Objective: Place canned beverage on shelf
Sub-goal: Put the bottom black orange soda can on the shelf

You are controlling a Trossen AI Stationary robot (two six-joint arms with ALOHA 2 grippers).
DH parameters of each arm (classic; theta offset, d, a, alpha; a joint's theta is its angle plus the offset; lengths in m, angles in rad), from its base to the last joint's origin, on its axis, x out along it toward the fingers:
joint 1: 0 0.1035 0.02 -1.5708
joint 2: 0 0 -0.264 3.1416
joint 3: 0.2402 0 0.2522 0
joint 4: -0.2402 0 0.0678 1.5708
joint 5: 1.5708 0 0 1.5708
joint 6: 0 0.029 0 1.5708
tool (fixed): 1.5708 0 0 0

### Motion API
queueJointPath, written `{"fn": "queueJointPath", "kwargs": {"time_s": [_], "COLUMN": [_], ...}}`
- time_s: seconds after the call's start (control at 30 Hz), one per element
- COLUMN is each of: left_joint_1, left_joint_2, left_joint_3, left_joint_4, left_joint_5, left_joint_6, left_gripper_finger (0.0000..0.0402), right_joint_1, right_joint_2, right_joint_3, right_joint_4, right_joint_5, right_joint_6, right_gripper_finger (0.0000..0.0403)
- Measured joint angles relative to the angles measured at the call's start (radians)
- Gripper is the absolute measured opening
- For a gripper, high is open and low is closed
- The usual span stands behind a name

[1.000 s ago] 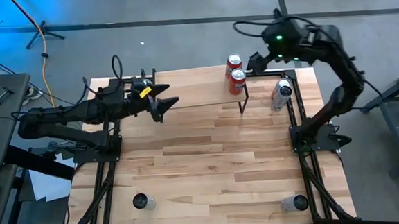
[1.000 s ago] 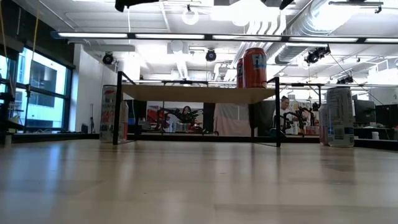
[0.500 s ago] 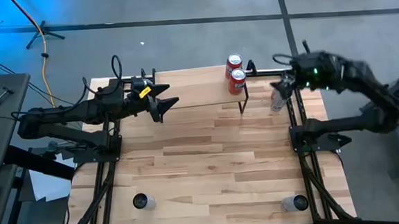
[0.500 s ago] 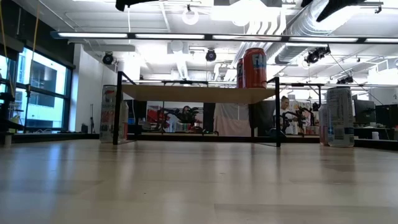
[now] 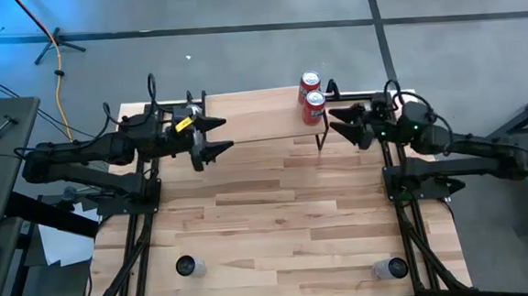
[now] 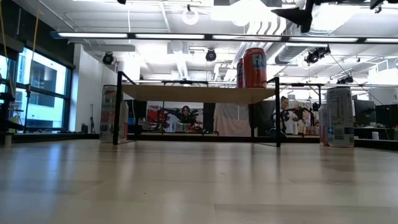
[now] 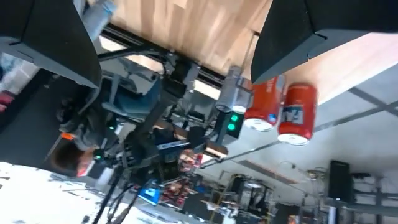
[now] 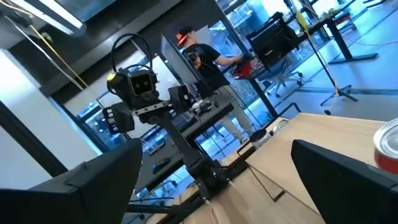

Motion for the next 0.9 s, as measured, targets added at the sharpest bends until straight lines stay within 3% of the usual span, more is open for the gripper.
{"fn": "queueJointPath", "kwargs": {"time_s": [0.13,0.33,0.47,0.77,0.9], "left_joint_1": [-0.045,-0.092,-0.093,-0.093,-0.093], "left_joint_2": [-0.023,-0.090,-0.131,-0.170,-0.172], "left_joint_3": [-0.024,-0.241,-0.303,-0.306,-0.306], "left_joint_4": [-0.003,0.246,0.317,0.291,0.291], "left_joint_5": [-0.032,-0.113,-0.150,-0.157,-0.157], "left_joint_6": [0.001,-0.061,-0.063,0.076,0.078], "left_gripper_finger": [0.0376,0.0376,0.0376,0.0376,0.0376], "right_joint_1": [0.028,0.084,0.113,0.119,0.119], "right_joint_2": [0.022,0.080,0.148,0.227,0.227], "right_joint_3": [-0.003,0.059,0.096,0.135,0.134], "right_joint_4": [0.008,0.000,-0.041,-0.040,-0.060], "right_joint_5": [0.001,0.012,0.045,0.052,0.052], "right_joint_6": [-0.060,-0.156,-0.178,0.055,0.041], "right_gripper_finger": [0.0399,0.0399,0.0399,0.0399,0.0399]}}
